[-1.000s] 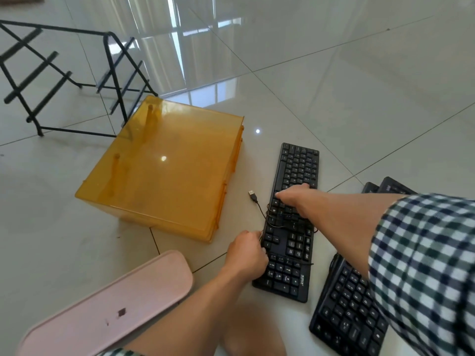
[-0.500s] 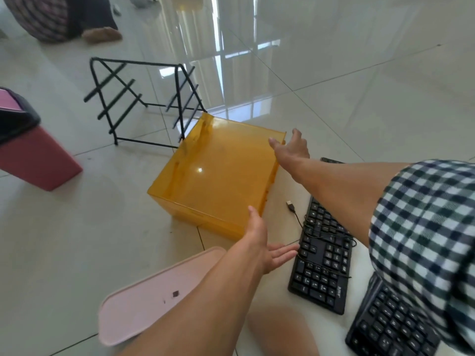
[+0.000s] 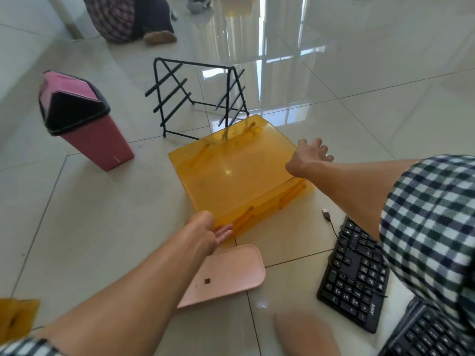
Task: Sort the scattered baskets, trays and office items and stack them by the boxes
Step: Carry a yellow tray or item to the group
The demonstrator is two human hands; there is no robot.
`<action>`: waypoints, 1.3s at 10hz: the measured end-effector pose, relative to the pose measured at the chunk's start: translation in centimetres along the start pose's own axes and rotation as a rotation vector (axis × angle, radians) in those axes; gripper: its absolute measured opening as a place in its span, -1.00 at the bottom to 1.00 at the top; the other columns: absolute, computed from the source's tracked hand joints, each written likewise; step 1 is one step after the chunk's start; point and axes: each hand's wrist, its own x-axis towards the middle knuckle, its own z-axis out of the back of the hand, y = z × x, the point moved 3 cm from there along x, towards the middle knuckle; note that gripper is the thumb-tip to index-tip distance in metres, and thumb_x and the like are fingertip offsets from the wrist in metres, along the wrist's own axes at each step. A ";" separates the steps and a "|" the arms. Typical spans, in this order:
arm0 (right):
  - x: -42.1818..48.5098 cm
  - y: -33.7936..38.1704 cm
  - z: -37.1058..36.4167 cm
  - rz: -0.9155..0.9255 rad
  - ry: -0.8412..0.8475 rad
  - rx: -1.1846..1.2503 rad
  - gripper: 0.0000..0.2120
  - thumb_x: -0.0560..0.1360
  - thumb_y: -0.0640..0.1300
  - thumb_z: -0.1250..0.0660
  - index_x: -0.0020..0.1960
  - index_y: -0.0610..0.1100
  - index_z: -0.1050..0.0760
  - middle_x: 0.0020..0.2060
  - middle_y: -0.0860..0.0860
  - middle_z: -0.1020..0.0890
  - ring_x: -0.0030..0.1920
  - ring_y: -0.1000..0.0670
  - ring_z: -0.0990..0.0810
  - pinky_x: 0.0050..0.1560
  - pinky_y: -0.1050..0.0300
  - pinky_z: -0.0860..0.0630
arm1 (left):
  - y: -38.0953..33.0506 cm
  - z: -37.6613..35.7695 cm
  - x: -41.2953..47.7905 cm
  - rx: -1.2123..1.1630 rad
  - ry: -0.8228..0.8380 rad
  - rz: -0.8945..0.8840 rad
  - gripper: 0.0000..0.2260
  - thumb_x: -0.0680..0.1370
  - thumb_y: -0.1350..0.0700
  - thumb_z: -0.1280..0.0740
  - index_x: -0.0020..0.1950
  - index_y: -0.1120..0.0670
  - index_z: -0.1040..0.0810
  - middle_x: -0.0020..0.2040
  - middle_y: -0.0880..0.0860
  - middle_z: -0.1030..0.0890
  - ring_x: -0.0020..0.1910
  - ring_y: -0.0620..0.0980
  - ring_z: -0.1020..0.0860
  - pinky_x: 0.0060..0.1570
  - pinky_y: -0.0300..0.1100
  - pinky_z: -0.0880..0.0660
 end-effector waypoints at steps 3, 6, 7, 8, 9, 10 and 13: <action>-3.4 8.4 -3.6 0.443 0.110 -0.101 -0.30 0.51 0.17 -0.44 0.53 -0.03 -0.26 0.43 -0.14 -0.38 0.31 -0.22 -0.49 0.21 -0.11 -0.52 | -7.8 8.0 3.4 -0.026 -0.170 -0.151 -0.60 0.71 0.30 -0.03 0.57 0.15 -0.22 0.49 0.21 -0.39 0.18 0.18 -0.63 -0.06 0.03 -0.58; -5.6 15.3 -4.9 0.585 0.034 -0.150 -0.51 0.54 0.18 -0.38 0.35 -0.06 -0.45 0.22 -0.08 -0.57 0.18 -0.14 -0.53 0.12 -0.04 -0.52 | -4.6 3.3 1.6 -0.091 -0.077 -0.260 -0.62 0.59 0.03 -0.36 0.36 0.12 -0.42 0.20 0.12 -0.49 0.02 0.15 -0.54 0.14 0.07 -0.52; -3.9 16.0 -3.0 0.541 -0.090 -0.151 -0.49 0.54 0.05 -0.39 0.42 -0.08 -0.38 0.35 -0.16 -0.42 0.33 -0.21 -0.41 0.25 -0.11 -0.46 | -1.3 -1.9 0.9 -0.003 0.042 -0.122 -0.30 0.55 -0.12 -0.41 0.58 0.09 -0.22 0.50 0.12 -0.34 0.42 0.24 -0.38 0.36 0.20 -0.41; -1.7 15.6 -2.0 0.408 -0.099 -0.143 -0.33 0.50 0.00 -0.44 0.51 -0.09 -0.24 0.51 -0.21 -0.17 0.46 -0.27 -0.24 0.36 -0.15 -0.37 | -0.8 -5.1 2.2 -0.037 0.085 -0.086 -0.34 0.60 0.01 -0.34 0.61 0.15 -0.13 0.56 0.15 -0.28 0.47 0.23 -0.36 0.39 0.17 -0.39; 0.1 14.6 -2.4 0.289 -0.021 -0.107 -0.12 0.51 -0.04 -0.43 0.63 -0.04 0.06 0.63 -0.17 0.16 0.61 -0.27 0.06 0.52 -0.30 -0.11 | -1.5 -5.2 2.9 0.069 0.011 -0.146 -0.39 0.61 0.16 -0.27 0.60 0.22 -0.10 0.56 0.21 -0.25 0.49 0.22 -0.34 0.40 0.08 -0.38; 0.9 13.5 -3.3 0.234 0.057 -0.098 -0.05 0.54 -0.02 -0.41 0.65 0.00 0.21 0.64 -0.13 0.15 0.62 -0.26 0.08 0.54 -0.39 0.02 | -3.1 -3.3 2.3 0.097 -0.106 -0.211 -0.37 0.63 0.20 -0.24 0.62 0.22 -0.01 0.55 0.21 -0.25 0.46 0.23 -0.35 0.35 0.05 -0.38; -0.7 15.5 -4.3 0.347 -0.135 -0.115 -0.68 0.58 0.12 -0.28 0.13 -0.12 -0.50 -0.11 -0.05 -0.55 -0.05 -0.12 -0.51 0.19 -0.12 -0.37 | -7.5 7.5 6.8 0.328 -0.562 -0.407 -0.66 0.59 0.22 -0.21 0.37 0.17 -0.45 0.25 0.19 -0.58 0.15 0.22 -0.59 0.11 0.02 -0.58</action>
